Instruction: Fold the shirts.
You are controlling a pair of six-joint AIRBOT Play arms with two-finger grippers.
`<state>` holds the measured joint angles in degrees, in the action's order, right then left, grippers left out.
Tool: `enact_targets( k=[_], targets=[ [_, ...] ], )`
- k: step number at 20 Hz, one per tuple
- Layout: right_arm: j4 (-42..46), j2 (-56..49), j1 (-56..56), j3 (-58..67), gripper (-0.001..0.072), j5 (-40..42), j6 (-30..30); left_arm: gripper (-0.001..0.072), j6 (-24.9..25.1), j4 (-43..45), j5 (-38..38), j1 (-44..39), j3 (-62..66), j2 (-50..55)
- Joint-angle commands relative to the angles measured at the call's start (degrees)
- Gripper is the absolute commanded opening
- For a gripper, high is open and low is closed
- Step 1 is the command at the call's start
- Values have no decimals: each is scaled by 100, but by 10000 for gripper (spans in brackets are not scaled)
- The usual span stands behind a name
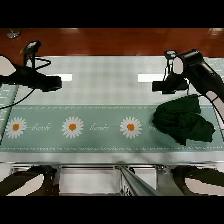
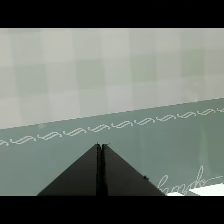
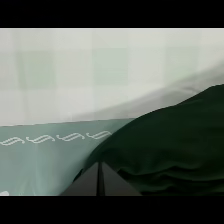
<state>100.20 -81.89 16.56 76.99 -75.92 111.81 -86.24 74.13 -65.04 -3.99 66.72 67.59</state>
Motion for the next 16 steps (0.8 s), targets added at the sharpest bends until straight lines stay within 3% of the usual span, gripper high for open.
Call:
enact_targets(
  k=[1, 11, 16],
  targets=[
    [-2, -2, 4, 4, 25, 0, 0, 20, 0, 2, 0, 2, -2, 0],
    [-2, -2, 4, 4, 26, 4, 4, 20, 0, 2, 2, 2, -2, 0],
    [708, -4, 4, 2, 27, 1596, -20, 20, 0, -13, 850, 2, -2, 33]
  ],
)
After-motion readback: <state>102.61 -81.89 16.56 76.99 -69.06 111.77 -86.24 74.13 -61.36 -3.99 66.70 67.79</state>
